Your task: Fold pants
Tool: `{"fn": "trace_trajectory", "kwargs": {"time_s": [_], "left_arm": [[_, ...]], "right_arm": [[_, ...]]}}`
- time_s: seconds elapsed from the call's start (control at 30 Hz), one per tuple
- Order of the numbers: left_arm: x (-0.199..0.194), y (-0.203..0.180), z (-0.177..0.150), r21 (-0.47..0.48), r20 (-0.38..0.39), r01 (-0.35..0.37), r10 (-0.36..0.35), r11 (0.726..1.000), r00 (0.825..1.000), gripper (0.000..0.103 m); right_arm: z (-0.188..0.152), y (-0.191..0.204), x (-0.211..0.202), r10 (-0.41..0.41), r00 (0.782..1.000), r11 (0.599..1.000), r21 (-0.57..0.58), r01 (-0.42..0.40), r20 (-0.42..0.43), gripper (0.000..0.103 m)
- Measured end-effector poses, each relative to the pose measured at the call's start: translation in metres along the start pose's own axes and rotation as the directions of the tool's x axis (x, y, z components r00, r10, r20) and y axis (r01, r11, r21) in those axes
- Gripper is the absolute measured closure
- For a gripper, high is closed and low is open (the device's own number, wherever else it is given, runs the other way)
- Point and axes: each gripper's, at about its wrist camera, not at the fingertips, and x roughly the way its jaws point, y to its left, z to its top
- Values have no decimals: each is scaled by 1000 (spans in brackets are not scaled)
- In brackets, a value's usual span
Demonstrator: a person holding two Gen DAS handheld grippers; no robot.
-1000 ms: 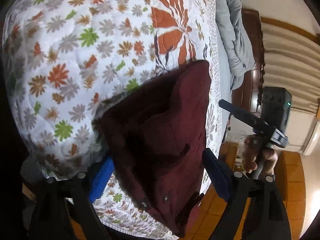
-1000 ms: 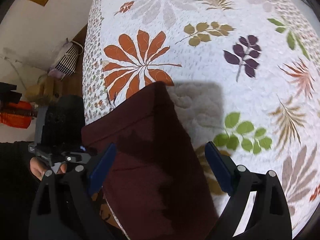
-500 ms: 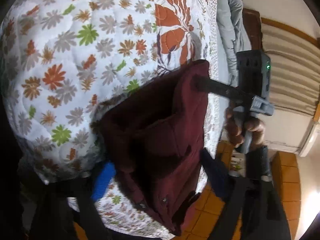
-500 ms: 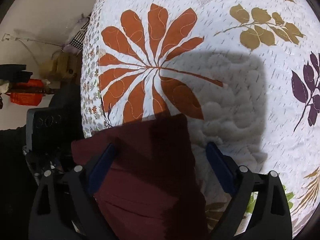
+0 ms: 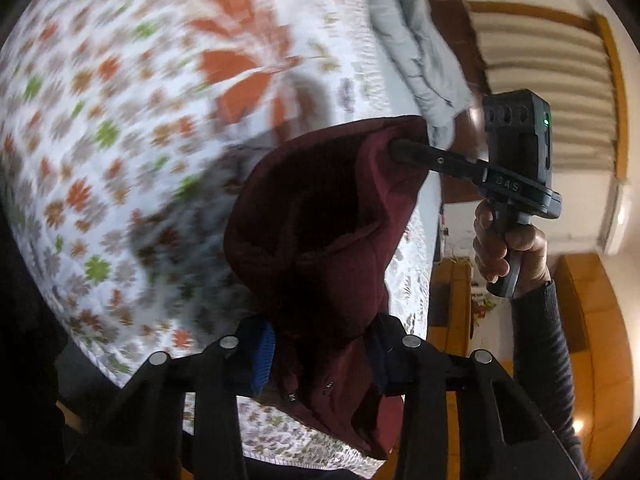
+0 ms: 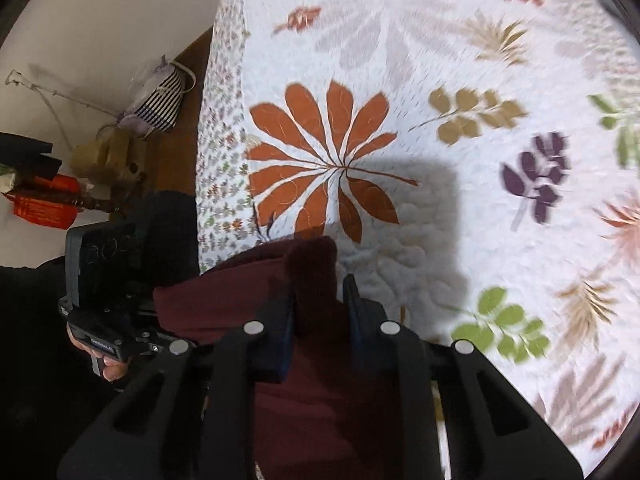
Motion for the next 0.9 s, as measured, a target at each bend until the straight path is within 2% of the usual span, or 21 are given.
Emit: {"fn": "trace_trajectory", "kwargs": {"time_s": [0.13, 0.27, 0.47, 0.9], "left_arm": [[-10, -44, -8, 135, 10, 14, -16, 991, 1000, 64], [-13, -88, -19, 260, 2, 28, -30, 965, 1000, 64], [-9, -141, -43, 421, -25, 43, -36, 906, 999, 64], [8, -221, -106, 621, -102, 98, -44, 778, 994, 64]], "right_arm": [[-20, 12, -41, -61, 997, 998, 14, 61, 56, 83], [-48, 26, -78, -128, 986, 991, 43, 124, 107, 84], [-93, 42, -122, -211, 964, 976, 87, 199, 163, 85], [-203, 65, -190, -320, 904, 941, 208, 268, 283, 86]]}}
